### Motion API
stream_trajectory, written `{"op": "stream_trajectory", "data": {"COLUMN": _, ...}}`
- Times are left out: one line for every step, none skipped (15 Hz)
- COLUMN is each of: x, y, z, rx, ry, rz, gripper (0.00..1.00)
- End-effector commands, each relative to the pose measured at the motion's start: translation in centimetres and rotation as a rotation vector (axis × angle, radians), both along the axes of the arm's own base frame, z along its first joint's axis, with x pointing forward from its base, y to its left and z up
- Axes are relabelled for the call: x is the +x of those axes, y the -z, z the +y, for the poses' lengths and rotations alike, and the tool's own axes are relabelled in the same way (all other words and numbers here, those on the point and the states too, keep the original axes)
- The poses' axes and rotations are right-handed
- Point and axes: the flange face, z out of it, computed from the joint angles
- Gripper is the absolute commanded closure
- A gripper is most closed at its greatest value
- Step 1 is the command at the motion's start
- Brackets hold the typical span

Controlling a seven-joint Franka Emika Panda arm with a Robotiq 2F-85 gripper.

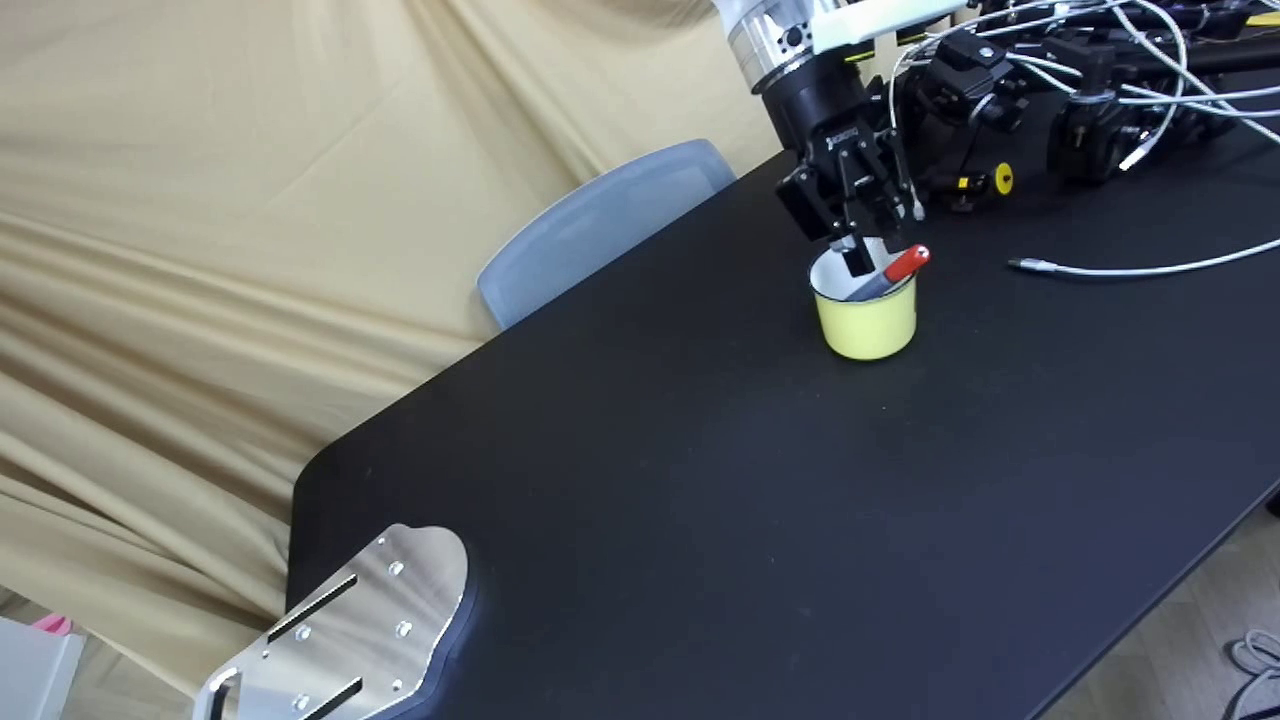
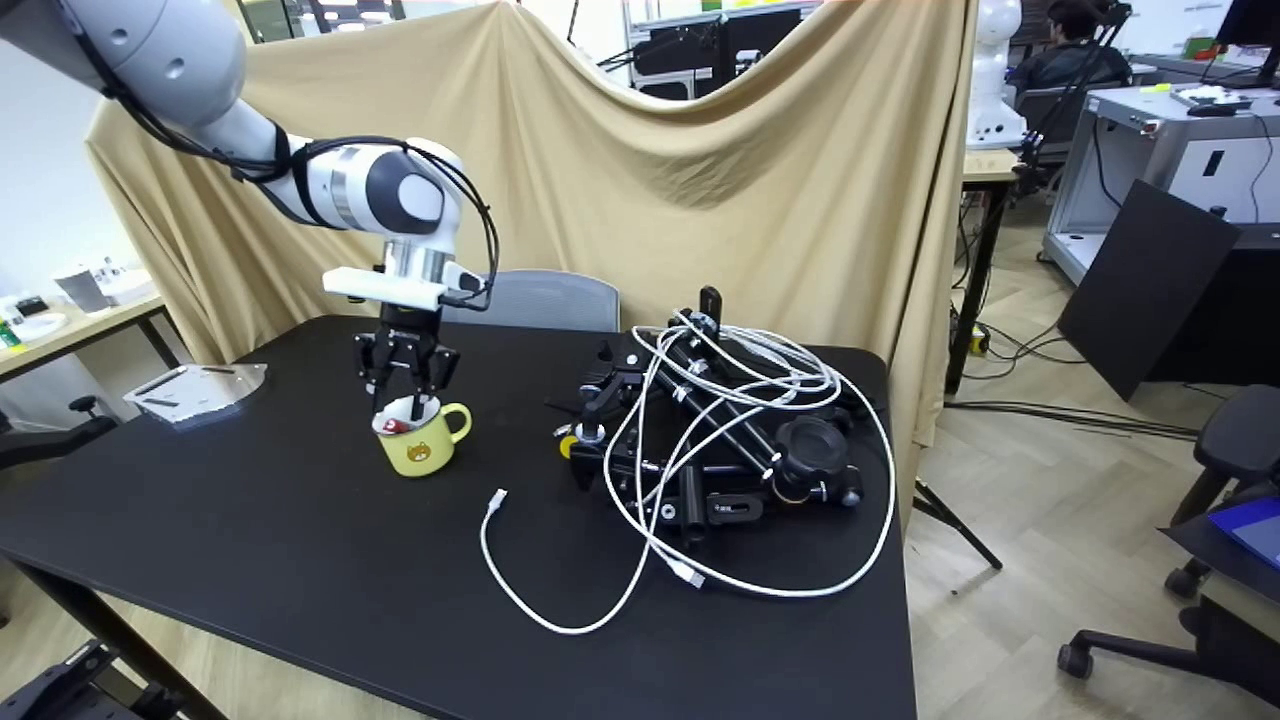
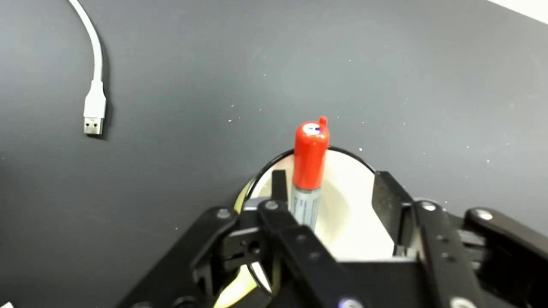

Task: Put the marker in the yellow mug, remove the marker from the mug

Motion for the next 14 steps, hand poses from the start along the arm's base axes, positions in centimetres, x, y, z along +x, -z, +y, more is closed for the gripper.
{"op": "stream_trajectory", "data": {"x": 0.7, "y": -1.2, "z": 0.1, "rx": 0.004, "ry": -0.021, "rz": -0.065, "gripper": 0.14}}
{"op": "stream_trajectory", "data": {"x": 0.7, "y": -1.7, "z": 0.4, "rx": -0.001, "ry": -0.033, "rz": -0.100, "gripper": 0.06}}
{"op": "stream_trajectory", "data": {"x": 0.5, "y": -2.4, "z": 0.7, "rx": -0.012, "ry": -0.046, "rz": -0.144, "gripper": 0.02}}
{"op": "stream_trajectory", "data": {"x": 0.4, "y": -3.0, "z": 1.0, "rx": -0.020, "ry": -0.060, "rz": -0.187, "gripper": 0.00}}
{"op": "stream_trajectory", "data": {"x": -0.1, "y": -3.9, "z": 1.5, "rx": -0.030, "ry": -0.079, "rz": -0.240, "gripper": 0.00}}
{"op": "stream_trajectory", "data": {"x": -0.5, "y": -4.5, "z": 2.0, "rx": -0.038, "ry": -0.095, "rz": -0.283, "gripper": 0.00}}
{"op": "stream_trajectory", "data": {"x": -1.4, "y": -5.2, "z": 2.5, "rx": -0.043, "ry": -0.114, "rz": -0.329, "gripper": 0.00}}
{"op": "stream_trajectory", "data": {"x": -2.2, "y": -5.8, "z": 2.9, "rx": -0.048, "ry": -0.130, "rz": -0.369, "gripper": 0.00}}
{"op": "stream_trajectory", "data": {"x": -3.5, "y": -6.3, "z": 3.3, "rx": -0.050, "ry": -0.144, "rz": -0.407, "gripper": 0.00}}
{"op": "stream_trajectory", "data": {"x": -4.4, "y": -6.7, "z": 3.6, "rx": -0.054, "ry": -0.153, "rz": -0.442, "gripper": 0.00}}
{"op": "stream_trajectory", "data": {"x": -5.5, "y": -7.2, "z": 3.8, "rx": -0.058, "ry": -0.156, "rz": -0.480, "gripper": 0.00}}
{"op": "stream_trajectory", "data": {"x": -6.6, "y": -7.6, "z": 3.8, "rx": -0.062, "ry": -0.155, "rz": -0.515, "gripper": 0.00}}
{"op": "stream_trajectory", "data": {"x": -7.8, "y": -7.9, "z": 3.7, "rx": -0.074, "ry": -0.155, "rz": -0.552, "gripper": 0.00}}
{"op": "stream_trajectory", "data": {"x": -8.9, "y": -8.1, "z": 3.4, "rx": -0.077, "ry": -0.144, "rz": -0.589, "gripper": 0.00}}
